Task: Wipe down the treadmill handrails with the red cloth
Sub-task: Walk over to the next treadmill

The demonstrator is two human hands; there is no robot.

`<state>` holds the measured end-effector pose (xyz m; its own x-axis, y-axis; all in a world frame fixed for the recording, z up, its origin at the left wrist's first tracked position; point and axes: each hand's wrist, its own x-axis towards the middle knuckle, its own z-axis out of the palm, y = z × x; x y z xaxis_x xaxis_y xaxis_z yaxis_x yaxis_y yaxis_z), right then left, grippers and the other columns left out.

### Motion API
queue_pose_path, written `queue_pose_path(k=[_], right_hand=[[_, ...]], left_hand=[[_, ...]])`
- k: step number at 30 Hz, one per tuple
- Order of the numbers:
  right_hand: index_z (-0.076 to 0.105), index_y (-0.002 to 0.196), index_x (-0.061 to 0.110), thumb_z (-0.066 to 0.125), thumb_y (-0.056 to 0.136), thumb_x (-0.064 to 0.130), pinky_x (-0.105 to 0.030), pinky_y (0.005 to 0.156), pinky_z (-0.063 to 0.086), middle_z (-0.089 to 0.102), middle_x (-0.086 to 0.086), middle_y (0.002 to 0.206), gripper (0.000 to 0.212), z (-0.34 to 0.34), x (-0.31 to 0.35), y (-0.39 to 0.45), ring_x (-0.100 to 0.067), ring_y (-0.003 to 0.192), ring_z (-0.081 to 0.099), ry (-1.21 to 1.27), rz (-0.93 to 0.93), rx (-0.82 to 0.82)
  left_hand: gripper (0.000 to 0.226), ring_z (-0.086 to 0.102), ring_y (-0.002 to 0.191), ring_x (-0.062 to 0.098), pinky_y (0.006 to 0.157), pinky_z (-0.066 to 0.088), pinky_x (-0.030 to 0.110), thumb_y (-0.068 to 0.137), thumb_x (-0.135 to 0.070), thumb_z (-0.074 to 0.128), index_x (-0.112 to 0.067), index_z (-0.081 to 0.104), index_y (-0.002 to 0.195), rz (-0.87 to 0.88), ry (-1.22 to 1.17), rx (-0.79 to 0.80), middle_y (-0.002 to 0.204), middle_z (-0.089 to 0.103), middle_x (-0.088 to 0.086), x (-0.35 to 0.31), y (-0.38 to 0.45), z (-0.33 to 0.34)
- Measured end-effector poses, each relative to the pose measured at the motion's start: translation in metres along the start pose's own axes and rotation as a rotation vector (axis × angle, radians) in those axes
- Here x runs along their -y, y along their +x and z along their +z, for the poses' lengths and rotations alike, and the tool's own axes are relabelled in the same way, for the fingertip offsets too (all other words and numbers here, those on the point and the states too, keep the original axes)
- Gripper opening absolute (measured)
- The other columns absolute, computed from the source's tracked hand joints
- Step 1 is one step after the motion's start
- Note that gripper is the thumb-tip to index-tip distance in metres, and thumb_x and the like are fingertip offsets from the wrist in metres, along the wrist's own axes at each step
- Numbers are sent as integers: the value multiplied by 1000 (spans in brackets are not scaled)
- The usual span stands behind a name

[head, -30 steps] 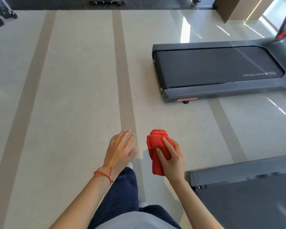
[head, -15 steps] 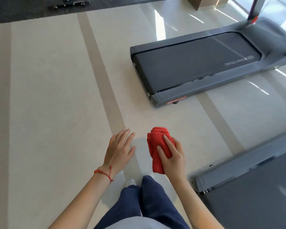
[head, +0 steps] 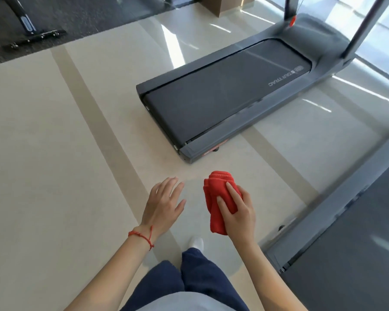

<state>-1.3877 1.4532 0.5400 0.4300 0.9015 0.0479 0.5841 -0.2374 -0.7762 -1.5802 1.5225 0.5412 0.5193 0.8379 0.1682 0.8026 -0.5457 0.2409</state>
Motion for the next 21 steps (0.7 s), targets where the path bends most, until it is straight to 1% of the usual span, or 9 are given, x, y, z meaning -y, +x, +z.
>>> queue_pose_path(k=[3, 5, 7, 9, 10, 14, 16, 19, 21], right_hand=[[46, 132, 25, 60, 86, 33, -33, 86, 43, 48, -6, 132, 49, -9, -5, 20, -15, 107, 45, -8, 50, -58], [46, 131, 25, 61, 85, 32, -33, 85, 43, 49, -6, 131, 49, -13, -10, 29, -16, 107, 46, -13, 103, -109], [47, 131, 25, 62, 85, 31, -32, 84, 43, 50, -7, 130, 49, -18, -14, 35, -18, 107, 48, -11, 147, -159], [48, 131, 24, 63, 85, 30, -32, 84, 43, 50, -8, 130, 49, -21, -18, 40, -21, 108, 50, -1, 186, -200], [47, 131, 23, 62, 84, 30, -32, 85, 43, 51, -9, 130, 49, -23, -19, 42, -22, 108, 51, -1, 204, -222], [48, 130, 23, 63, 84, 29, -33, 87, 44, 51, -9, 129, 48, -31, -24, 54, -20, 108, 50, -23, 314, -356], [47, 130, 25, 62, 85, 31, -36, 89, 46, 51, -8, 130, 48, -33, -24, 61, -19, 108, 50, -13, 367, -421], [47, 130, 23, 61, 84, 33, -37, 88, 47, 50, -9, 131, 49, -35, -21, 73, -22, 108, 52, -3, 427, -500], [48, 130, 22, 61, 84, 32, -37, 88, 47, 50, -10, 131, 49, -38, -20, 82, -24, 108, 53, -6, 456, -545]], left_hand=[[46, 60, 104, 35, 83, 51, 46, 70, -19, 79, -1, 65, 110, 73, -8, 7, 113, 63, 20, -7, 36, 2], [44, 60, 105, 35, 83, 51, 46, 74, -20, 77, -1, 64, 111, 131, -7, 17, 114, 62, 20, -11, 56, 6], [37, 59, 107, 34, 84, 50, 45, 85, -27, 63, -2, 64, 112, 198, -12, 23, 116, 62, 19, -15, 77, 11], [44, 58, 108, 33, 84, 50, 43, 88, -33, 43, -3, 63, 114, 258, -23, 66, 118, 61, 18, -18, 99, 15], [47, 58, 109, 33, 84, 51, 43, 88, -34, 39, -3, 63, 115, 290, -30, 85, 119, 61, 17, -20, 110, 17], [48, 59, 106, 34, 84, 51, 46, 88, -34, 37, -4, 62, 115, 438, -66, 114, 117, 62, 18, -27, 153, 27], [46, 59, 107, 34, 86, 52, 47, 89, -35, 37, -5, 57, 118, 512, -93, 125, 118, 61, 18, -27, 174, 31], [44, 57, 110, 33, 88, 51, 46, 89, -36, 37, -8, 46, 123, 606, -120, 147, 120, 60, 17, -30, 204, 38], [45, 56, 111, 32, 88, 50, 45, 89, -36, 37, -8, 47, 123, 664, -121, 164, 121, 59, 17, -35, 222, 43]])
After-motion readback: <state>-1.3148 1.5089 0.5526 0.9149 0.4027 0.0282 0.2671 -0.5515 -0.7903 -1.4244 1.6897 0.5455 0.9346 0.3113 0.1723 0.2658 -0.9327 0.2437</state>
